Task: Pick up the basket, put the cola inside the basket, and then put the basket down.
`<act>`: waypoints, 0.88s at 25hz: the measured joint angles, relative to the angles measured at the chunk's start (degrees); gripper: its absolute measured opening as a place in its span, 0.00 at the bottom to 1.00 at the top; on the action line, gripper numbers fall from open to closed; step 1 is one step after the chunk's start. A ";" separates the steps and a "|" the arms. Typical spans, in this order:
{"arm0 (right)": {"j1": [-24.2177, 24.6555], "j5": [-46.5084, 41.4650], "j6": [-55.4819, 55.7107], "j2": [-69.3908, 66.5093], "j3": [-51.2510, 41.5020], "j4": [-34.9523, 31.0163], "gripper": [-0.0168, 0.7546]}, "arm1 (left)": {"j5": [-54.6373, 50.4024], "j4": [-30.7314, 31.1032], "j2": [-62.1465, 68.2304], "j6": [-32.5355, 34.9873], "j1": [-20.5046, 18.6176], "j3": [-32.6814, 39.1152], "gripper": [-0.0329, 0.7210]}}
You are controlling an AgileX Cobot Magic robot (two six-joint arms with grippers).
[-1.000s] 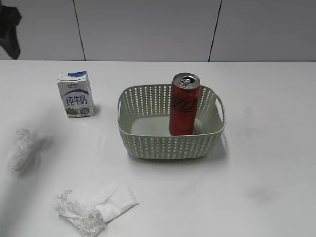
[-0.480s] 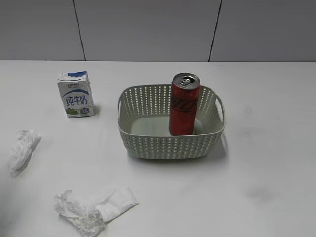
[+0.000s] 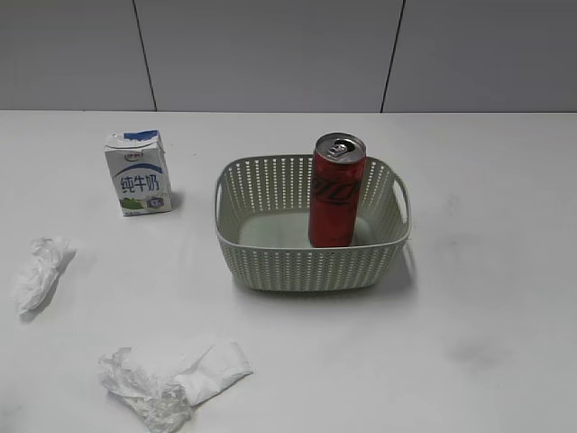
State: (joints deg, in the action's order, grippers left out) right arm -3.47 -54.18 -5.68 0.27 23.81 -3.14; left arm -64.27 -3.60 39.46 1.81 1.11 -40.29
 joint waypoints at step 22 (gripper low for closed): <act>0.00 0.00 0.00 0.00 0.00 0.73 0.78 | 1.68 -0.09 -38.04 0.00 0.00 11.87 0.71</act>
State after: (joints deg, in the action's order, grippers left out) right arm -3.47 -54.18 -5.68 0.27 23.81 -2.40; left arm -62.59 -3.69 1.42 1.81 1.11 -28.42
